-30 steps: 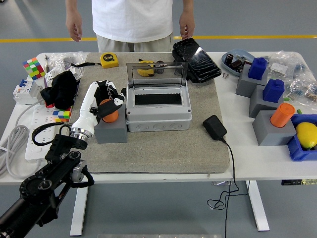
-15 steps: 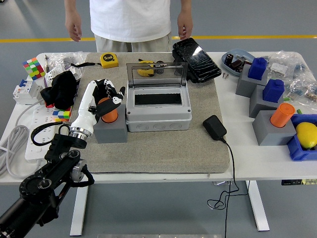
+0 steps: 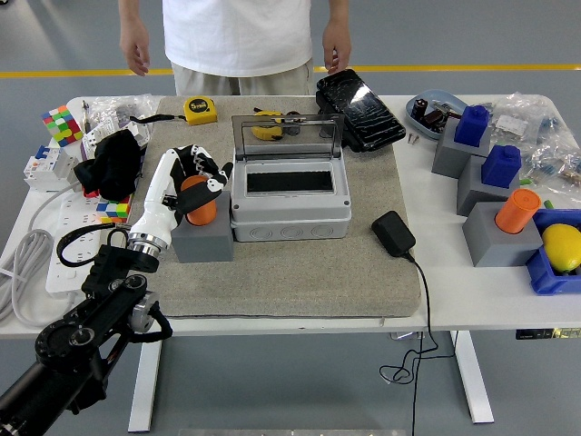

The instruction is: Fetch the battery,place it into the box,close the lid of the box

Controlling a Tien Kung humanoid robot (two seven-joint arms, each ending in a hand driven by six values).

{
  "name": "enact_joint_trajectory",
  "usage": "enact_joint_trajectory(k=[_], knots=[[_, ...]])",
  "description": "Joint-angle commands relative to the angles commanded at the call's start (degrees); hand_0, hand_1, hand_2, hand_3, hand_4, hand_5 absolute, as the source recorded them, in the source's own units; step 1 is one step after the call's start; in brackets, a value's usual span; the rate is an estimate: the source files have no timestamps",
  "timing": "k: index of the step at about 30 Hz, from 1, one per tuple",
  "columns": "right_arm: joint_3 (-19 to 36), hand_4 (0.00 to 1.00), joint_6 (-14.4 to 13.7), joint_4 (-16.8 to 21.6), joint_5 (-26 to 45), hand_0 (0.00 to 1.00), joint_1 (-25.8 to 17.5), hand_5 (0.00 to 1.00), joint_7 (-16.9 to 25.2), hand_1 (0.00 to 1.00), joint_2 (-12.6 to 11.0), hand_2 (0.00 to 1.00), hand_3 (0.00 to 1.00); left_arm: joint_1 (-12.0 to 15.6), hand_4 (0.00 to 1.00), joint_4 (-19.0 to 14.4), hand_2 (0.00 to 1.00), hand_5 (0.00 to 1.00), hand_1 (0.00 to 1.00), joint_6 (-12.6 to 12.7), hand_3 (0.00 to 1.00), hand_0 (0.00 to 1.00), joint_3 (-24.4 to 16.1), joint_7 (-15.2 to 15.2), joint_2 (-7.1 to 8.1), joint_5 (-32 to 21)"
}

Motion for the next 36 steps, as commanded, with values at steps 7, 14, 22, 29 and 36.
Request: enact_joint_trajectory(k=[7,14,22,29,36], knots=[[0.0,0.919,0.0,0.0,-0.1,0.566,0.0,0.482,0.0,0.594,0.0,0.570,0.544,0.1,0.853,-0.1,0.419,0.002,0.446,0.2,0.396,0.464,-0.2,-0.1,-0.04,0.0],[0.1,0.919,0.0,0.0,-0.1,0.561,0.0,0.481,0.0,0.594,0.0,0.570,0.544,0.4,0.998,0.0,0.609,0.199,0.660,-1.6,0.578,0.761,-0.2,-0.7,0.43,-0.5],[0.1,0.919,0.1,0.0,-0.1,0.564,0.0,0.481,0.1,0.592,0.0,0.570,0.544,1.1,0.998,-0.1,0.619,0.240,0.667,-2.2,0.598,0.759,0.4,-1.4,0.60,-0.6],[0.0,0.919,0.0,0.0,-0.1,0.563,0.0,0.480,0.1,0.593,0.1,0.569,0.544,1.3,0.998,0.0,0.586,0.217,0.631,-1.6,0.551,0.676,0.6,-2.4,0.66,-0.7],[-0.3,0.918,0.0,0.1,-0.1,0.564,0.1,0.480,0.1,0.593,0.0,0.569,0.543,1.1,0.998,0.7,0.483,0.046,0.520,-0.4,0.503,0.539,0.7,-3.7,0.29,-1.4]])
